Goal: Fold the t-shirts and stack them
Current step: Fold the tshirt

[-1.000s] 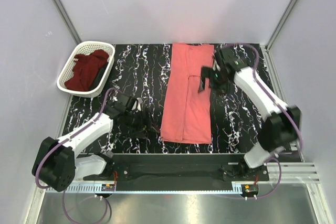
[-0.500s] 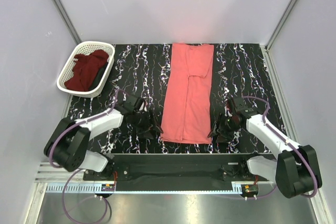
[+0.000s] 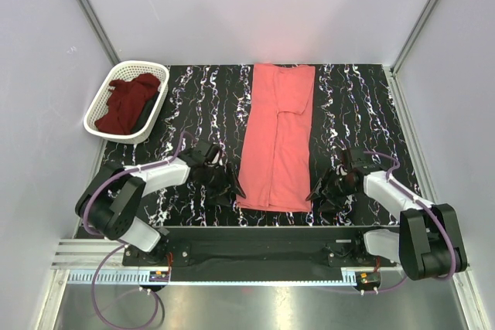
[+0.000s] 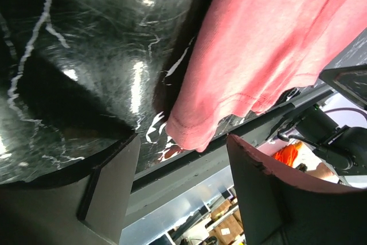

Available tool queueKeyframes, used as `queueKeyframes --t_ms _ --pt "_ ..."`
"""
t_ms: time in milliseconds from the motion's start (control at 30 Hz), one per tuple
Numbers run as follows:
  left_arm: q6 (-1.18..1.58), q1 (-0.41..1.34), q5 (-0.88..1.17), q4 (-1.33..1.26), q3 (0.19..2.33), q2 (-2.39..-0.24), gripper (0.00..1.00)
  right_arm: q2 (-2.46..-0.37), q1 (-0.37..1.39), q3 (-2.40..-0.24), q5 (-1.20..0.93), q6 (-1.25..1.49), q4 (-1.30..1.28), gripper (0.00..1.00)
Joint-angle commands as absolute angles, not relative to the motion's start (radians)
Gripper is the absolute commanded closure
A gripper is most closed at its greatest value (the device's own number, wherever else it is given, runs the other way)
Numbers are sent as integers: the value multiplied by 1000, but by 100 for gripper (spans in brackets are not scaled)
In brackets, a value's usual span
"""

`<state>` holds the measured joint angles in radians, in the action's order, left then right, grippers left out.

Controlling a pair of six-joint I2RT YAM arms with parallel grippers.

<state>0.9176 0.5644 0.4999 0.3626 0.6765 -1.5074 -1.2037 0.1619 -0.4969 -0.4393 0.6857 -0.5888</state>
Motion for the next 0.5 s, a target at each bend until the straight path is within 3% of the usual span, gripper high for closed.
queueKeyframes --t_ms 0,133,367,467 --pt "926 581 488 307 670 -1545 31 -1213 155 -489 -468 687 -551 38" --pt "927 592 486 302 661 -1577 34 -1244 155 -505 -468 673 -561 38" --pt "922 591 489 278 644 -1588 58 -1285 155 -514 -465 675 -563 37" --pt "917 592 488 279 637 -1589 61 -1321 155 -522 -469 673 -563 36"
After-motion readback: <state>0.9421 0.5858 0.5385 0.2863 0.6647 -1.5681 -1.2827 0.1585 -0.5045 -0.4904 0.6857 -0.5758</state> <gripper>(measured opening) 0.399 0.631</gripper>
